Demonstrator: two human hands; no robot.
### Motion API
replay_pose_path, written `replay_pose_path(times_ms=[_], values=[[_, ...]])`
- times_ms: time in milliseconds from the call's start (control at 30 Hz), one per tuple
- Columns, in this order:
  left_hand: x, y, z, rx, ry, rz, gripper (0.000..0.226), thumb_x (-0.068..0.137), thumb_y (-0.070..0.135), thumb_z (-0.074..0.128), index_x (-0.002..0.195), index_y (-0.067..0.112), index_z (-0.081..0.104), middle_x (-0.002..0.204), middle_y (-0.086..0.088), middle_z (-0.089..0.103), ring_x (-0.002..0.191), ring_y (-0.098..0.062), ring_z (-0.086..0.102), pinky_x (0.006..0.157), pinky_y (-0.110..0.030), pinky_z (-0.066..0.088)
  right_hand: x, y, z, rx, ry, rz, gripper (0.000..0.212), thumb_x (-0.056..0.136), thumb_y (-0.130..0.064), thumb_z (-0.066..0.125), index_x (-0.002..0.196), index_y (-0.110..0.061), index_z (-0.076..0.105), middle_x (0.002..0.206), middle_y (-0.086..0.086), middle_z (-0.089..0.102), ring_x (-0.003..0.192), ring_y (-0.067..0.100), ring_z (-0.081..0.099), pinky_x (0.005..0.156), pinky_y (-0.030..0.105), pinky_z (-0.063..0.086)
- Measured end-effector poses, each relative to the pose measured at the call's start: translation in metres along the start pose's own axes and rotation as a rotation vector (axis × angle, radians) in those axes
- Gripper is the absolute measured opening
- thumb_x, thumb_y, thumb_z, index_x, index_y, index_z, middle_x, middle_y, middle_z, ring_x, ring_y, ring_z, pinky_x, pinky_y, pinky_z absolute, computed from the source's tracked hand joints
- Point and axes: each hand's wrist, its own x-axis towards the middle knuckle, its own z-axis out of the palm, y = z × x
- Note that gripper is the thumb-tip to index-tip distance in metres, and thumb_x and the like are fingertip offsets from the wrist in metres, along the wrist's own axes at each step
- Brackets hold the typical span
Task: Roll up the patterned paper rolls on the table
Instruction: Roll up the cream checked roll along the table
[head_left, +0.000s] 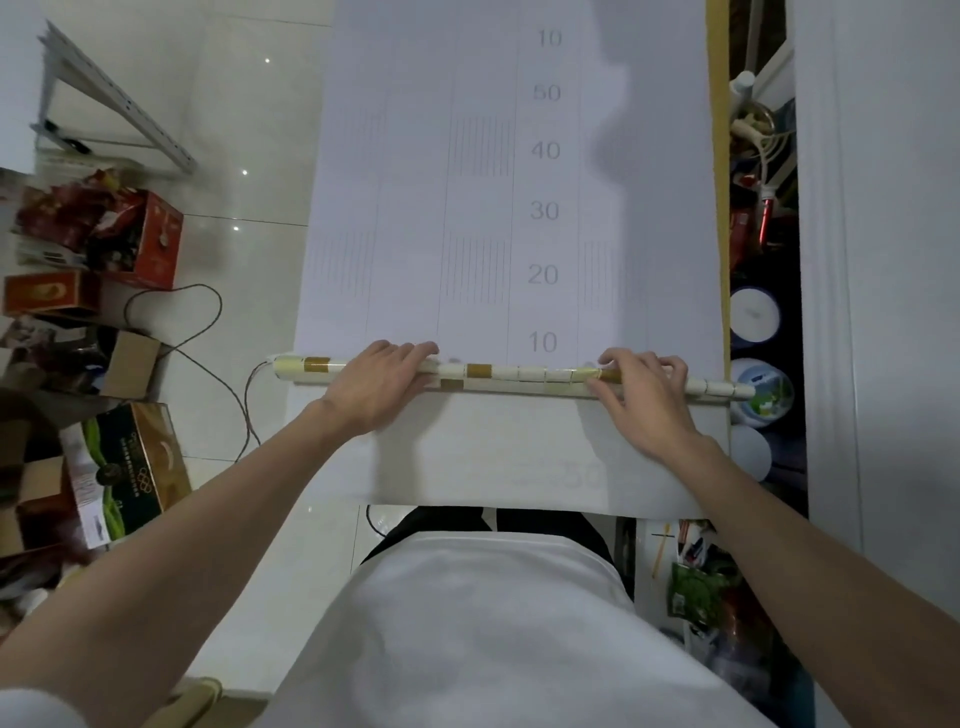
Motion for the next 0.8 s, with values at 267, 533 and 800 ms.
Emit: replay_pose_path(times_ms=[267,533,800], values=[[0.020,0.001,0.008,0.257,0.042,-0.030,0.056,0.089,0.057,0.060,0.127,0.017,0.050,0.111,-0.011,0.050,0.095,-0.030,0.049,0.089,-0.041,0.040,0.021,0.004,0.003,-0.278,-0.171,-0.051,0.068,0.086,-0.070,0.050,0.136,-0.025,0.045,0.131,0.007,0.040,0.122,0.027,0.036,0.103,0.045,0.021],[0.027,-0.005,0.004,0.158,0.106,0.046,0.040,0.102,0.046,0.033,0.119,0.016,0.053,0.113,-0.006,0.059,0.091,-0.029,0.056,0.095,-0.038,0.036,0.023,0.017,-0.004,-0.230,0.024,-0.123,0.036,0.096,-0.057,0.042,0.116,-0.030,0.054,0.118,-0.002,0.059,0.111,0.017,0.037,0.094,0.040,0.027],[0.041,-0.005,0.003,0.242,0.133,0.014,0.040,0.100,0.045,0.044,0.121,0.013,0.054,0.097,-0.007,0.058,0.082,-0.029,0.052,0.085,-0.039,0.040,0.035,0.021,0.000,-0.233,-0.017,-0.085,0.052,0.089,-0.056,0.056,0.130,-0.025,0.048,0.113,-0.001,0.053,0.105,0.025,0.048,0.093,0.040,0.026]])
